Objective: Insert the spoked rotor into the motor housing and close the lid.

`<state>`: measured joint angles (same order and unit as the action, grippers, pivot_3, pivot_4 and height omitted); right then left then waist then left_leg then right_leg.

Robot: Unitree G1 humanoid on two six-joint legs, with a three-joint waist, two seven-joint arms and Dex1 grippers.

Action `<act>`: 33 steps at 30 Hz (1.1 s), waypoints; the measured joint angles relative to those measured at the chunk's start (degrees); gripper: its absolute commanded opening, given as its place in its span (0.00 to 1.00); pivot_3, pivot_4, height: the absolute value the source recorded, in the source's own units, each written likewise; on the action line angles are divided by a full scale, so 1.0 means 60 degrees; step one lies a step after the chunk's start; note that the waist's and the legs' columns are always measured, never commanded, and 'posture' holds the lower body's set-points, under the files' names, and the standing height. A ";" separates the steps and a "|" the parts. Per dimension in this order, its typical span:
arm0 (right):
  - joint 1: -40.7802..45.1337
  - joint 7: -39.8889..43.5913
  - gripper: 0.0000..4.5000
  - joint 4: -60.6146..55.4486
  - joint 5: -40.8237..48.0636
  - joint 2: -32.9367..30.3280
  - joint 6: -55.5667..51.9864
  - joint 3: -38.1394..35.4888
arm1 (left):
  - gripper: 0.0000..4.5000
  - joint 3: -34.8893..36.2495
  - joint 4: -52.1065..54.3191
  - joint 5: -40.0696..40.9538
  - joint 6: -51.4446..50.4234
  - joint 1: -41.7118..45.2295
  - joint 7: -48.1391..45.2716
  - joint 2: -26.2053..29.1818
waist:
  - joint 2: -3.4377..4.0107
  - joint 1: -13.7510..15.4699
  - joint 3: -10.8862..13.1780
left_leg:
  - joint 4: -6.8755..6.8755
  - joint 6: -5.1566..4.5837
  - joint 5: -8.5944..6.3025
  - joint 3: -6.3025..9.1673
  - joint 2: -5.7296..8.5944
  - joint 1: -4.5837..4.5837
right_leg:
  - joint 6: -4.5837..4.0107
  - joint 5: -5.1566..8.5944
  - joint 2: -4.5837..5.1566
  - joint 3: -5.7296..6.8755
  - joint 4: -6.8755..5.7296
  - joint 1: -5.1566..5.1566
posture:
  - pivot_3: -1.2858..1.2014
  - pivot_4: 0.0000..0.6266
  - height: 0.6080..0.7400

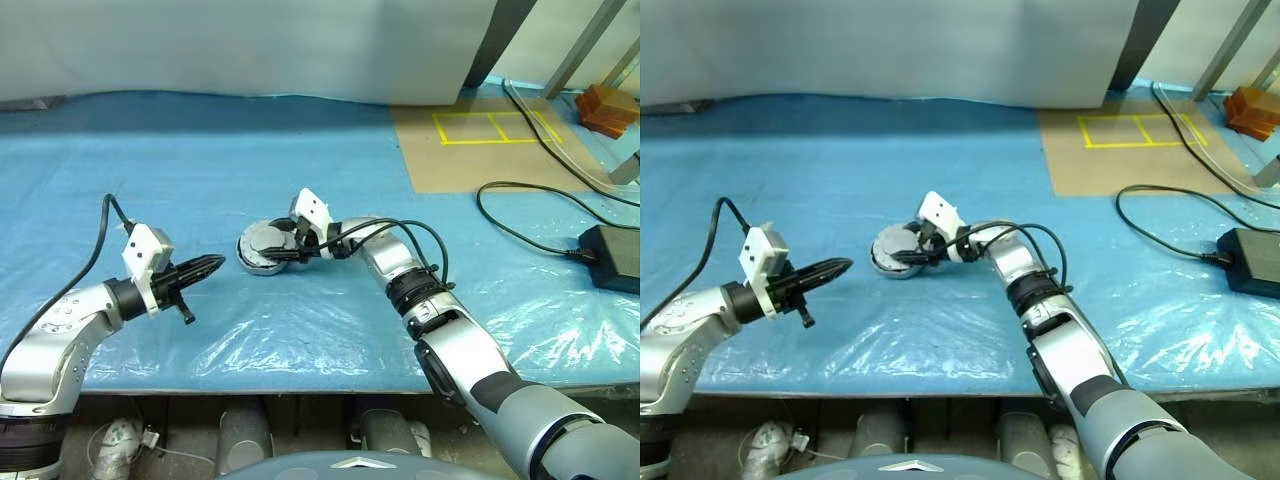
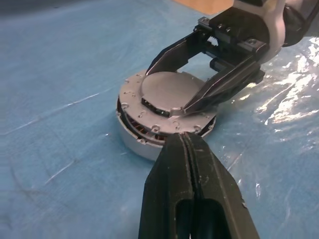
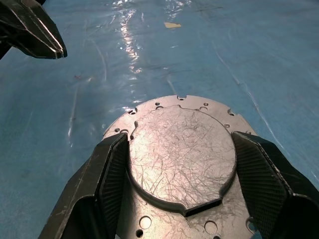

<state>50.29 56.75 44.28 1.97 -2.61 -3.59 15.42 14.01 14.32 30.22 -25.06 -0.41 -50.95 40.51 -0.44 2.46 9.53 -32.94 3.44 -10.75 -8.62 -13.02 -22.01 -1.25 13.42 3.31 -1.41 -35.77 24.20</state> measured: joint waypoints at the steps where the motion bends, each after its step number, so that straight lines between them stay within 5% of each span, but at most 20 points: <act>1: -0.0002 -0.0011 0.64 -0.0071 -0.0010 0.0006 -0.0103 0.0000 | 0.00 0.0081 -0.0137 -0.0014 0.0039 0.0032 -0.0012 0.0038 | 0.0000 0.0001 0.0000 | 0.0000 0.0000 0.0000 0.0000 0.0000 -0.0001 | 0.0000 0.0000 0.0000 0.0001 0.0000 0.0000 | 0.52 0.24 1.00; 14: 0.0307 -0.0328 0.64 -0.1367 0.0096 0.0282 -0.2472 0.0004 | 0.00 0.0092 -0.0407 -0.0023 0.0155 0.0136 0.0001 -0.0057 | 0.0000 0.0013 0.0000 | 0.0003 0.0001 0.0000 0.0002 0.0000 -0.0003 | 0.0002 -0.0001 0.0000 0.0004 0.0000 0.0002 | 0.52 0.24 1.00; 33: 0.0707 -0.1693 0.64 -0.0419 -0.0644 0.0921 -0.2448 0.0445 | 0.00 -0.0107 -0.0474 -0.0034 0.0260 0.0267 0.0000 -0.0117 | 0.0001 -0.0046 -0.0001 | 0.0005 0.0002 0.0000 -0.0009 0.0003 0.0046 | -0.0001 0.0000 -0.0004 -0.0023 -0.0027 -0.0009 | 0.52 0.24 1.00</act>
<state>54.54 46.60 41.76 -1.89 2.91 -18.27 18.09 13.37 11.48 30.02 -23.50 1.19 -50.95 39.80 -0.44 2.18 9.52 -32.91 3.45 -10.76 -8.68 -13.01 -21.73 -1.26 13.43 3.28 -1.55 -35.93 24.15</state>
